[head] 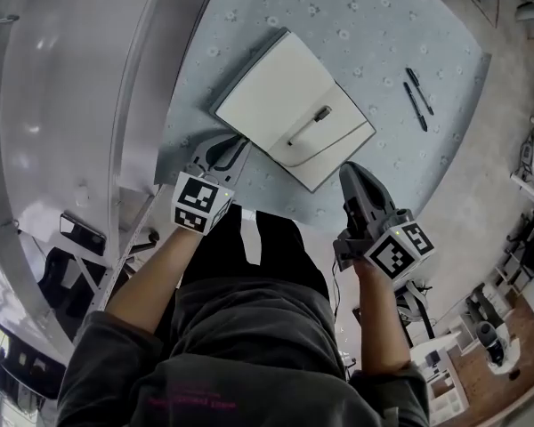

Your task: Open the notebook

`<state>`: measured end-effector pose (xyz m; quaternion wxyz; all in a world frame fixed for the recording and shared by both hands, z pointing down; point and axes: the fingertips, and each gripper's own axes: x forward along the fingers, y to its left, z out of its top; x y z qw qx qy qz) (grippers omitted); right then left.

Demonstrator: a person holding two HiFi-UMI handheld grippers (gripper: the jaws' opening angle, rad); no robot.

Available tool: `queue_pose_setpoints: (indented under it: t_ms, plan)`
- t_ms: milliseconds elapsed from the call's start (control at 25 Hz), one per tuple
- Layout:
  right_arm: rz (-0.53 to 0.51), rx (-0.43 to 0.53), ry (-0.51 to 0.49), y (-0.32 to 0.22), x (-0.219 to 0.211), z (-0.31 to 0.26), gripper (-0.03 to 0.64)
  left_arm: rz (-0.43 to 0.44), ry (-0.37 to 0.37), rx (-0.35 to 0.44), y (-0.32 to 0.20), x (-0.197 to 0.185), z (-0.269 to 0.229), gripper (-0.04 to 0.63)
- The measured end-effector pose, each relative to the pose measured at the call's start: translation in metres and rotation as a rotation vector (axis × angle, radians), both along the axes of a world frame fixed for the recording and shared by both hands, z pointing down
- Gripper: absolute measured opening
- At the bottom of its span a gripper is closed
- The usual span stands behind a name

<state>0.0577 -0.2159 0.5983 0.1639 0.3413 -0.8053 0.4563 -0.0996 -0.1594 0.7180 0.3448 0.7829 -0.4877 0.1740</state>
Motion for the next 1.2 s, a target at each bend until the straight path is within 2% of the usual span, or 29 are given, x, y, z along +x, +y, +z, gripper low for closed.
queue_pose_setpoints:
  t_ms: [240,400,680,1200]
  plan:
    - [-0.021,-0.001,-0.002,-0.006,-0.020,-0.001,0.002,-0.087,0.066,-0.105,0.005,-0.021,0.004,0.038]
    - [-0.029,0.006,-0.005,-0.009,-0.030,-0.005,0.002,-0.109,0.044,-0.113,0.005,-0.039,0.000,0.038]
    - [-0.023,0.030,-0.005,-0.015,-0.034,-0.008,0.002,-0.110,0.002,-0.050,-0.012,-0.059,-0.028,0.037]
    - [0.031,0.115,-0.034,-0.028,-0.023,-0.052,0.002,-0.036,-0.059,0.131,-0.050,-0.053,-0.124,0.034]
